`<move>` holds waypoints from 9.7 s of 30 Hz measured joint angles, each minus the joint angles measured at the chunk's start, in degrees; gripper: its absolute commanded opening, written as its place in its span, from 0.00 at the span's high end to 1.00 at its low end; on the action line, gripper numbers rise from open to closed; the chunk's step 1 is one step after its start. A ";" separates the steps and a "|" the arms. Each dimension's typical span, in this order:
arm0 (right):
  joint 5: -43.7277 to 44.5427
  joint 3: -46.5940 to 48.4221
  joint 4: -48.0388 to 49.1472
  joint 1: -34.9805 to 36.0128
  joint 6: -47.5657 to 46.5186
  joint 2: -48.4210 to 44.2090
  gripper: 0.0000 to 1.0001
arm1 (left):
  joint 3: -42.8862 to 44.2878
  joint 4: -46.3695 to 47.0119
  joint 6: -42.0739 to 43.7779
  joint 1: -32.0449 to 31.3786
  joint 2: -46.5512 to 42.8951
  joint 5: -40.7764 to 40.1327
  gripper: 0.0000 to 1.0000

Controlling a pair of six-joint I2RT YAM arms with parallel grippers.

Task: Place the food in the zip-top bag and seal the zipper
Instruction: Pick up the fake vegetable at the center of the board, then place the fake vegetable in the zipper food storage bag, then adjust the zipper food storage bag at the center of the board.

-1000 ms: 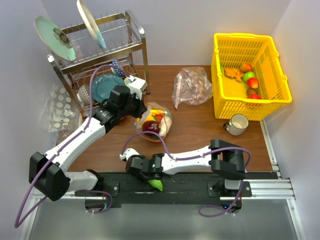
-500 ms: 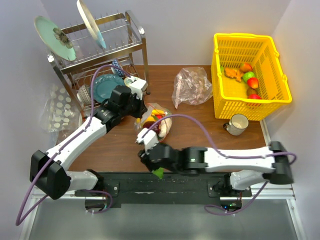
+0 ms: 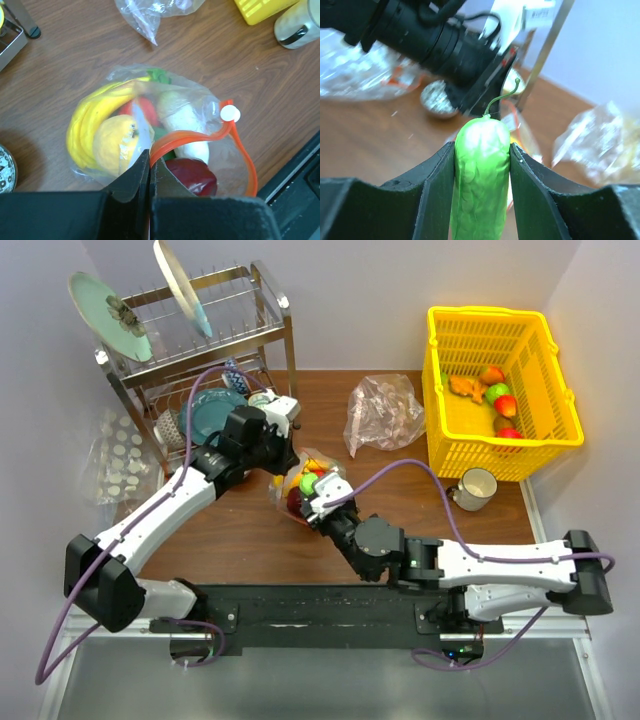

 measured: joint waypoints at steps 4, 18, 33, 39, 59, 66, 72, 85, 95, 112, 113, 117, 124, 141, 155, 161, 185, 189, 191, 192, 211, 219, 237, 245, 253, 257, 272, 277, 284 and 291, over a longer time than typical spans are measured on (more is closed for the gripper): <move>-0.52 0.02 9.05 -4.42 -6.80 4.35 0.93 | 2.60 -2.51 -0.68 0.00 0.26 1.46 1.00; -7.52 0.68 21.03 -15.52 -6.73 9.20 0.95 | 13.00 -10.62 -2.86 0.00 1.81 5.38 1.00; -11.06 -7.30 29.03 -16.22 -4.98 5.95 0.89 | 25.35 -15.98 -8.70 0.00 7.04 13.70 1.00; -10.84 -8.07 31.78 -16.59 -6.62 4.50 0.84 | 27.71 -15.58 -11.32 0.57 7.30 17.22 1.00; -16.61 -9.94 17.51 -16.70 -5.64 -5.62 0.28 | 27.85 -15.61 -13.90 0.42 8.41 20.44 1.00; -13.66 -1.01 -7.32 -16.76 8.52 -9.35 0.41 | 27.85 -15.54 -13.79 0.42 8.44 19.74 1.00; -15.63 1.73 -24.68 -16.90 26.01 -13.09 0.51 | 27.82 -15.19 -13.70 0.42 8.46 19.67 1.00; -20.04 3.21 -41.48 -16.92 40.24 -8.39 1.00 | 26.43 -14.34 -13.25 0.42 8.55 18.95 1.00; -20.00 8.74 -46.95 -16.92 41.29 -4.94 1.00 | 22.12 -13.70 -10.84 0.42 6.95 17.38 1.00; -11.45 13.60 -49.31 -16.94 41.57 -4.31 1.00 | 7.37 -11.26 -4.44 -0.09 -2.40 17.59 1.00; -11.91 12.26 -49.27 -16.94 42.42 -4.31 1.00 | 7.37 -11.34 -4.02 -0.26 -2.89 17.66 1.00; -15.82 6.95 -46.99 -16.96 46.69 -4.42 1.00 | 6.08 -11.17 -3.21 -3.19 -4.20 17.29 1.00; -23.32 -0.11 -40.41 -16.96 52.52 -4.59 1.00 | -0.44 -10.01 -2.84 -13.31 -6.10 14.34 1.00; -19.82 -10.84 -31.89 -16.98 66.60 -19.32 1.00 | -4.70 -6.58 -6.23 -16.17 -11.37 7.80 0.95; -16.81 -9.73 -32.72 -16.98 72.54 -16.90 1.00 | -2.29 -3.10 -5.84 -16.22 -7.08 11.21 0.54; -16.50 -9.49 -33.90 -16.98 73.66 -16.76 1.00 | -2.29 0.76 -6.19 -16.28 -5.46 15.85 0.38; -14.53 -2.97 -43.34 -17.07 82.25 -11.52 1.00 | -1.09 0.31 -3.74 -24.61 -0.87 9.51 0.37; -14.16 -2.97 -43.82 -17.25 83.32 -11.69 1.00 | -0.76 0.11 -3.82 -25.53 -0.44 7.63 0.36; -14.19 -2.97 -43.91 -17.27 84.00 -11.93 1.00 | -0.76 0.17 -4.02 -25.66 -0.44 7.10 0.35; -14.16 -2.99 -43.93 -17.29 84.41 -12.15 1.00 | -0.76 0.39 -4.26 -25.75 -0.44 6.82 0.33; -14.19 -4.52 -42.05 -17.33 88.59 -16.79 1.00 | -3.58 8.11 -9.86 -25.90 -5.14 2.75 0.32; -14.49 -4.52 -41.66 -17.29 89.29 -16.79 1.00 | -4.17 7.98 -9.97 -25.97 -4.26 0.33 0.78; -11.30 -5.03 -41.05 -17.22 73.55 -24.61 0.40 | -2.40 1.68 -5.81 -26.21 -4.35 -2.64 1.00; -14.10 -4.11 -39.39 -17.22 46.36 -31.58 0.48 | 2.84 -5.64 -0.72 -24.68 -6.58 4.09 1.00; -25.22 2.29 -39.01 -17.25 30.93 -27.54 0.49 | 6.80 -9.31 4.57 -23.89 -9.40 14.49 1.00; -29.77 2.27 -38.66 -17.97 27.39 -27.28 0.48 | 6.82 -11.47 6.36 -23.89 -10.82 17.81 1.00; -63.28 1.90 -25.59 -55.25 30.23 -15.15 0.46 | 6.82 -16.44 7.98 -23.89 -17.07 15.15 1.00; -87.91 -8.66 10.36 -70.25 50.71 -0.72 0.39 | 6.62 -16.46 8.24 -23.89 -17.55 14.36 1.00; -107.23 -13.18 44.89 -69.96 77.99 12.68 0.34 | 6.60 -16.46 8.39 -23.89 -18.69 14.78 1.00; -115.78 -13.18 55.76 -67.78 83.82 8.11 0.35 | 6.64 -16.48 9.31 -23.89 -18.38 15.54 1.00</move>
